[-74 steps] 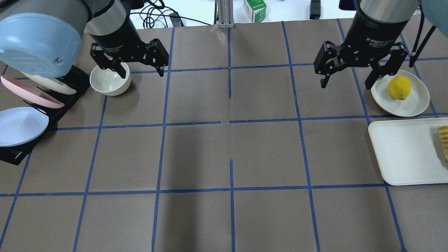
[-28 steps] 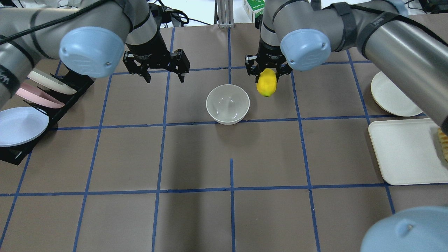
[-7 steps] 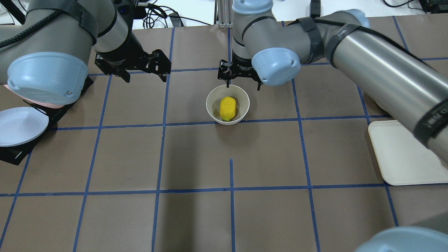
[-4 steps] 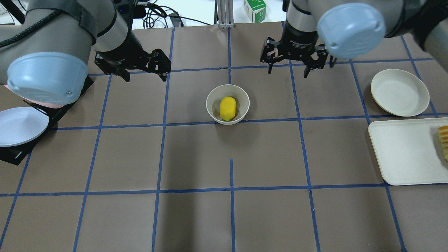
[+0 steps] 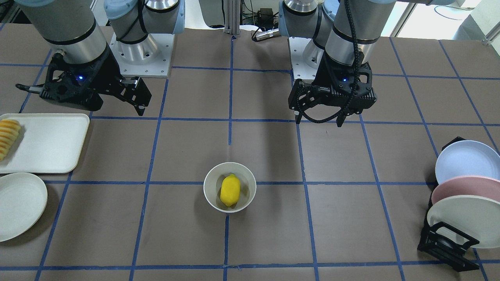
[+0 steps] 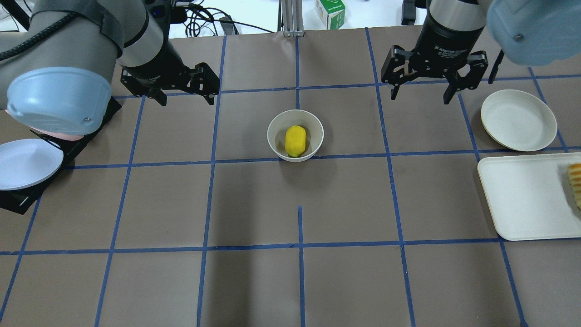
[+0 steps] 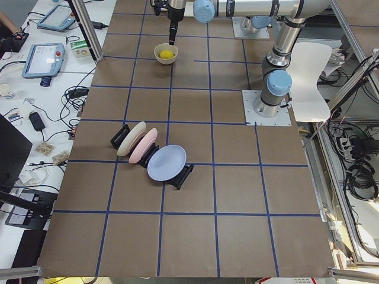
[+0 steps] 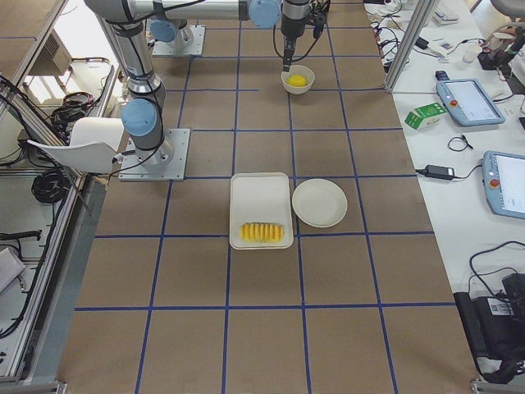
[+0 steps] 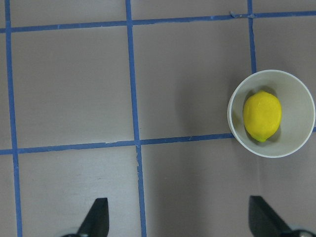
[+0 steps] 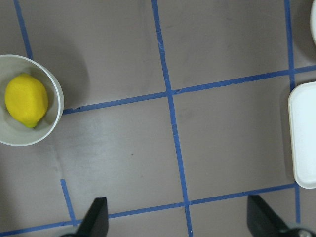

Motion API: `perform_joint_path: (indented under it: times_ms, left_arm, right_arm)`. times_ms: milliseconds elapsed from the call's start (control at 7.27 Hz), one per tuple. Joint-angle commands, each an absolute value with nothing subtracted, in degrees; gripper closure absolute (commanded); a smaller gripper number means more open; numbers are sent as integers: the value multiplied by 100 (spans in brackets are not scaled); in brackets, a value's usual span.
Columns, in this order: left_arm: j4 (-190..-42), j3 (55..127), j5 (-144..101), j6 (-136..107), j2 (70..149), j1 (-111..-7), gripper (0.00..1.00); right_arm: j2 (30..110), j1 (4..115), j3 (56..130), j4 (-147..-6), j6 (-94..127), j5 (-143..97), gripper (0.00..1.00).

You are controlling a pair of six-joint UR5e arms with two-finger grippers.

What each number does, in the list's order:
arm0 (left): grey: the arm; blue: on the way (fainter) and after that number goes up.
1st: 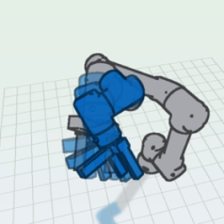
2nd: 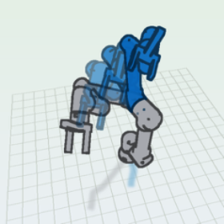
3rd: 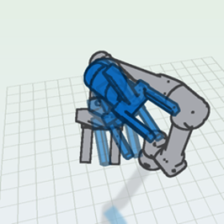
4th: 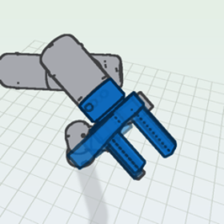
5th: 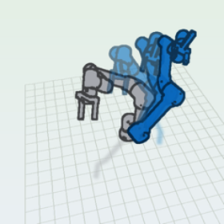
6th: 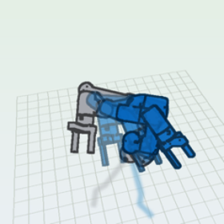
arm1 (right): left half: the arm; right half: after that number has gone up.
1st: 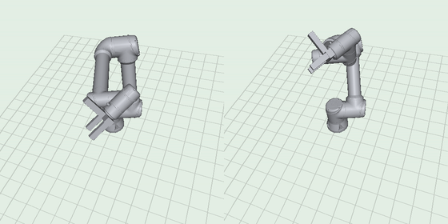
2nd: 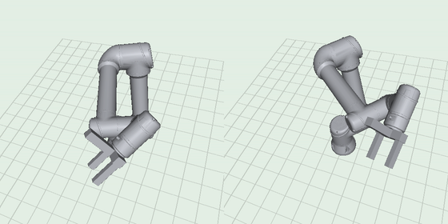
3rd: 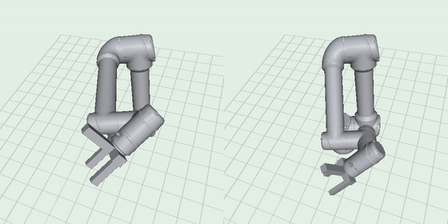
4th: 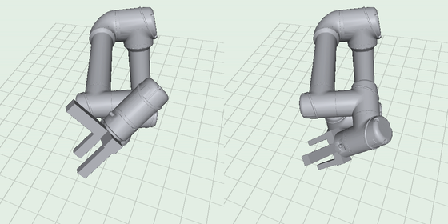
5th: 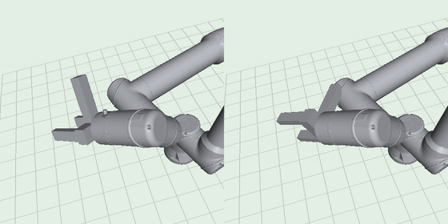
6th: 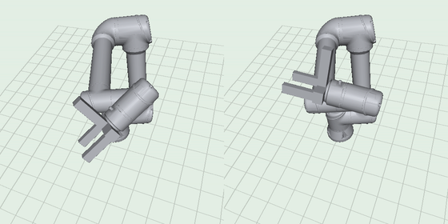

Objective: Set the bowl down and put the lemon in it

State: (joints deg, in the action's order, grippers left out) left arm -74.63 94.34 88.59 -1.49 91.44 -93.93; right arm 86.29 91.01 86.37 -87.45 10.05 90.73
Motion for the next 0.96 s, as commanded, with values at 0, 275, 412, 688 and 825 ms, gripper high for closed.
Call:
perform_joint_path:
  times_ms: [0,275,412,688,825]
  left_arm:
    - [-7558,9431,8868,-167,9106,-9369,0]
    - [-8321,9273,9051,-237,9009,-9360,0]
    - [-8323,9255,9105,-237,9009,-9360,0]
    - [-8323,9272,9088,-237,9017,-9360,0]
    - [-8323,9272,9079,-237,9018,-9360,0]
  right_arm:
    - [8701,8861,8657,-8456,800,9141,0]
    - [8736,8736,8649,-8385,729,9123,0]
    - [8754,8745,8648,-8393,764,9114,0]
    - [8763,8745,8605,-8446,774,9106,0]
    - [8754,8736,8596,-8464,773,9097,0]
